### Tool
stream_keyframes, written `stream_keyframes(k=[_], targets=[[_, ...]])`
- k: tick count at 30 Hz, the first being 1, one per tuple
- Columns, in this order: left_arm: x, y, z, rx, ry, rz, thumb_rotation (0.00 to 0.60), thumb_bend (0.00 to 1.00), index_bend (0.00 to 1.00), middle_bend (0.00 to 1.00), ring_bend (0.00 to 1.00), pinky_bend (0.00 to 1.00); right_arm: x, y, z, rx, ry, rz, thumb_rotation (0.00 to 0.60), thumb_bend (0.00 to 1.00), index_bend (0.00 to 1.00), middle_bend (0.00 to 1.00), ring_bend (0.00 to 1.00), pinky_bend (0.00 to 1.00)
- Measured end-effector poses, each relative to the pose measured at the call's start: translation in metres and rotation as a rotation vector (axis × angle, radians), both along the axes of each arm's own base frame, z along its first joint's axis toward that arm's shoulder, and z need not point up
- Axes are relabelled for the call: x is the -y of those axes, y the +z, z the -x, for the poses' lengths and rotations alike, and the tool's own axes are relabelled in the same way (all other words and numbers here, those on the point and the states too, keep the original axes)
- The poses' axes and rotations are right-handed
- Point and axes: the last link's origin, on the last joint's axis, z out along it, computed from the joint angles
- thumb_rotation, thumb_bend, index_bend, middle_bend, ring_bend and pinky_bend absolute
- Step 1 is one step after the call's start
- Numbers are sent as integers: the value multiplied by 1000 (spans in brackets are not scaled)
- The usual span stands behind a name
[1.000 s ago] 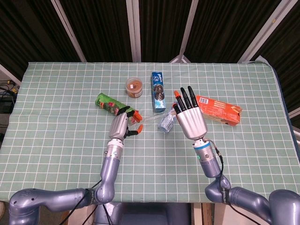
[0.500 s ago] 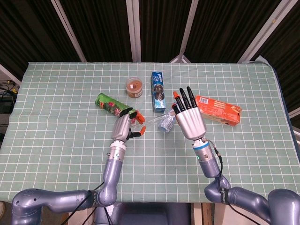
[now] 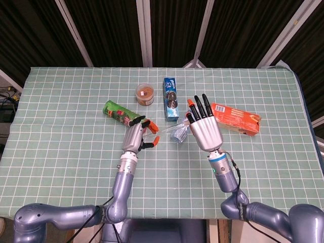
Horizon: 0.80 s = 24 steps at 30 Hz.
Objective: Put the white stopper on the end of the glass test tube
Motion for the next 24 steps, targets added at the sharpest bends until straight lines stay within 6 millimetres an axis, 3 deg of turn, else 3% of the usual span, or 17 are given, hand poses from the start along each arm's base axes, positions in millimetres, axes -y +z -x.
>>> stream_keyframes(k=[24], targets=[[-3,-2,0,-7,-12,-2,600,669,574,511,106,0,-3,-3,-2,11,-3,-15,600,444,614,226,117,73]])
